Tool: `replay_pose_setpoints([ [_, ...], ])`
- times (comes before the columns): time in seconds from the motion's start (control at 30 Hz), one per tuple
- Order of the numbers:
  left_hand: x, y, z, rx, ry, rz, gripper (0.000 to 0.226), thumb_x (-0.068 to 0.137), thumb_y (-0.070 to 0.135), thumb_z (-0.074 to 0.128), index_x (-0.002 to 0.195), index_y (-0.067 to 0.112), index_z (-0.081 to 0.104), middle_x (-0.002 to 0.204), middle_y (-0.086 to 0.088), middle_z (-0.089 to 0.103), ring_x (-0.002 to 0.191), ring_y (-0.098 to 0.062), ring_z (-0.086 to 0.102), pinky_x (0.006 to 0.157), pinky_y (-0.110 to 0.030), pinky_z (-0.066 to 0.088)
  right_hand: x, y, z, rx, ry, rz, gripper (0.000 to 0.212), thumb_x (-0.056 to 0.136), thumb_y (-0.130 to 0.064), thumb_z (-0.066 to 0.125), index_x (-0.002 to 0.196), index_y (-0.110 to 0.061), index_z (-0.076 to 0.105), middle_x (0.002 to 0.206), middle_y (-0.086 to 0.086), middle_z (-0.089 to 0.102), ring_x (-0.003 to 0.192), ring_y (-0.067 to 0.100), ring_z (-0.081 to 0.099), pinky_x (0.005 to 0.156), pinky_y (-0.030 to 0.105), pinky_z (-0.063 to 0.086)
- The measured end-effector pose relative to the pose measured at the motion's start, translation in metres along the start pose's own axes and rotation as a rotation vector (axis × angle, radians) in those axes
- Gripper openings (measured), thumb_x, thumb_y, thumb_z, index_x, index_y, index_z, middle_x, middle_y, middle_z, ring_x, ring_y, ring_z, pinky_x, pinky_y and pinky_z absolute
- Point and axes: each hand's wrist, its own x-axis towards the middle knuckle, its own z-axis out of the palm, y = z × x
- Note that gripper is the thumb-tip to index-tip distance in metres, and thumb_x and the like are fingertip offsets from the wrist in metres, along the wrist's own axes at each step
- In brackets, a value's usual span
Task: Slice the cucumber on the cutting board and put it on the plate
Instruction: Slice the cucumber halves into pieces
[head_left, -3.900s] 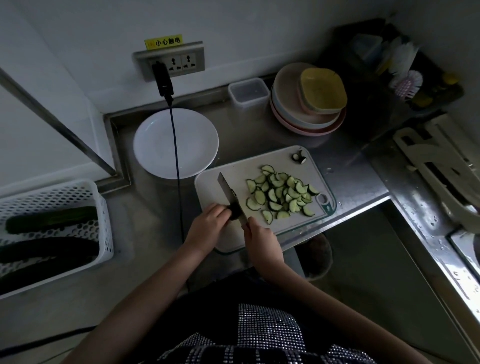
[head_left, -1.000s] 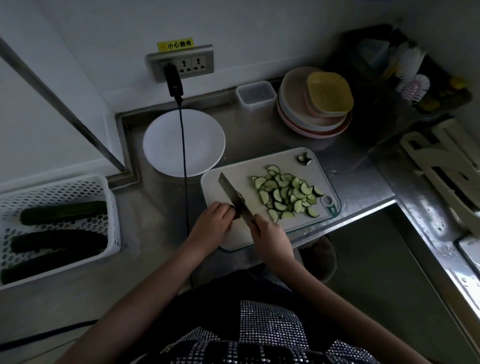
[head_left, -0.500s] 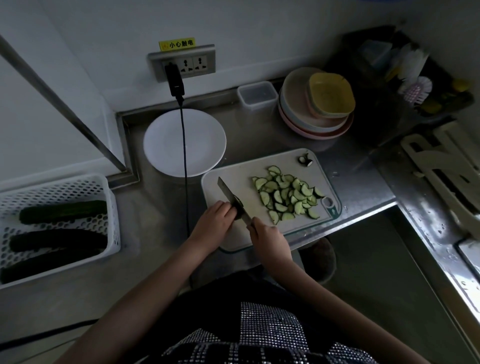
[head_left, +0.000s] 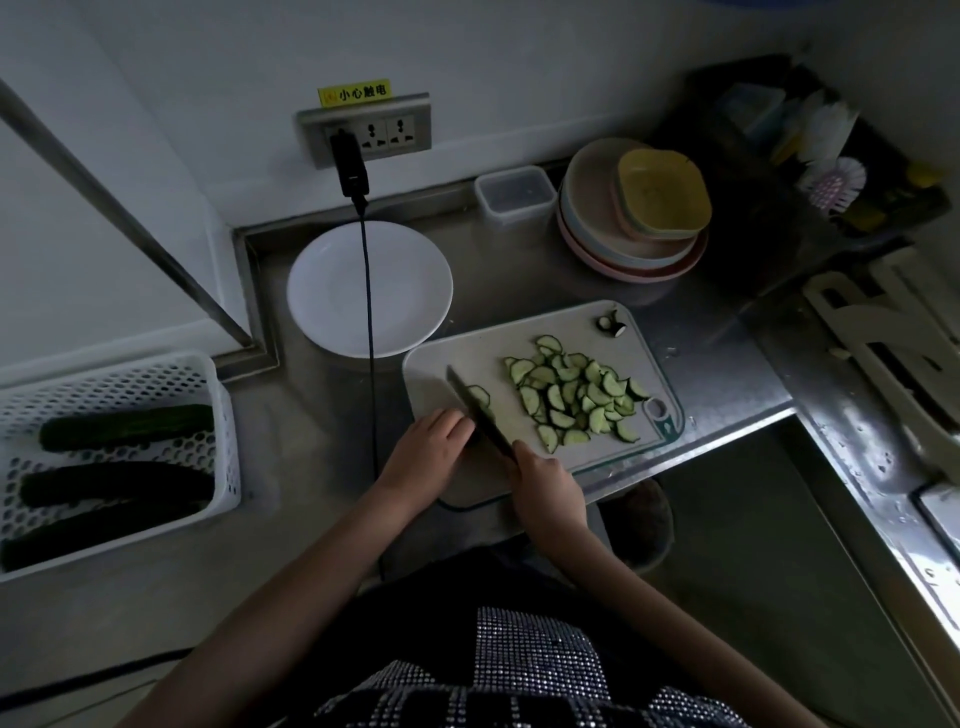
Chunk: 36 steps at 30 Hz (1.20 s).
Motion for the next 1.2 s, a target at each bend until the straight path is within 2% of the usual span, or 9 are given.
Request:
replay_pose_setpoints([
  [0.13,-0.004,-0.002,0.001,-0.019,0.004,-0.009,0.018,0.082,0.016,0.045,0.094,0.009,0.056,0.095,-0.008,0.057,0.090,-0.026,0.050,0.066,-0.035,0.049,0.005,0.006,-0.013,0.086,0.064,0.100,0.014,0.099,-0.024,0.039,0.103,-0.012,0.046,0.092,0.018,0.062,0.084,0.037,0.061,0.062,0.037,0.044],
  [0.27,-0.006,-0.001,-0.003,-0.004,0.027,0.001,0.024,0.079,0.014,0.042,0.093,0.008,0.060,0.093,-0.008,0.058,0.087,-0.023,0.050,0.062,-0.032,0.050,-0.008,-0.006,-0.021,0.184,0.086,0.015,0.019,0.099,-0.027,0.041,0.093,-0.010,0.045,0.083,0.017,0.060,0.078,0.039,0.058,0.056,0.035,0.038],
  [0.37,-0.004,0.001,-0.004,-0.018,0.043,0.008,0.024,0.080,0.017,0.041,0.090,0.008,0.061,0.090,-0.009,0.058,0.086,-0.022,0.047,0.060,-0.031,0.048,-0.015,-0.015,-0.021,0.193,0.070,-0.032,0.017,0.099,-0.026,0.041,0.086,-0.014,0.041,0.080,0.017,0.060,0.075,0.038,0.058,0.055,0.033,0.034],
  [0.6,-0.005,0.001,-0.003,-0.025,0.033,-0.009,0.024,0.078,0.015,0.041,0.092,0.007,0.059,0.092,-0.009,0.058,0.088,-0.023,0.048,0.060,-0.032,0.049,-0.013,-0.015,-0.012,0.200,0.029,-0.036,0.020,0.099,-0.028,0.042,0.082,-0.018,0.038,0.079,0.016,0.060,0.074,0.037,0.059,0.055,0.031,0.033],
  [0.87,-0.004,-0.002,0.000,-0.048,0.027,-0.003,0.018,0.077,0.009,0.054,0.095,0.009,0.054,0.094,-0.009,0.056,0.089,-0.025,0.049,0.062,-0.034,0.050,-0.013,-0.014,-0.012,0.197,0.029,-0.046,0.019,0.099,-0.029,0.042,0.084,-0.017,0.041,0.076,0.015,0.059,0.072,0.037,0.059,0.054,0.031,0.033],
  [1.07,-0.005,-0.004,0.003,-0.057,0.012,-0.020,0.022,0.075,0.003,0.066,0.095,0.005,0.058,0.093,-0.012,0.057,0.091,-0.026,0.048,0.063,-0.038,0.052,-0.011,-0.015,-0.009,0.118,0.014,-0.081,0.022,0.100,-0.031,0.040,0.095,-0.011,0.047,0.085,0.019,0.063,0.077,0.038,0.060,0.057,0.033,0.038],
  [1.2,-0.004,-0.002,0.000,-0.042,0.005,-0.014,0.023,0.080,0.013,0.046,0.095,0.004,0.061,0.093,-0.012,0.058,0.091,-0.026,0.048,0.064,-0.037,0.053,-0.012,-0.016,-0.008,0.068,0.013,-0.084,0.022,0.100,-0.032,0.039,0.100,-0.011,0.047,0.088,0.019,0.064,0.080,0.038,0.061,0.059,0.034,0.039],
])
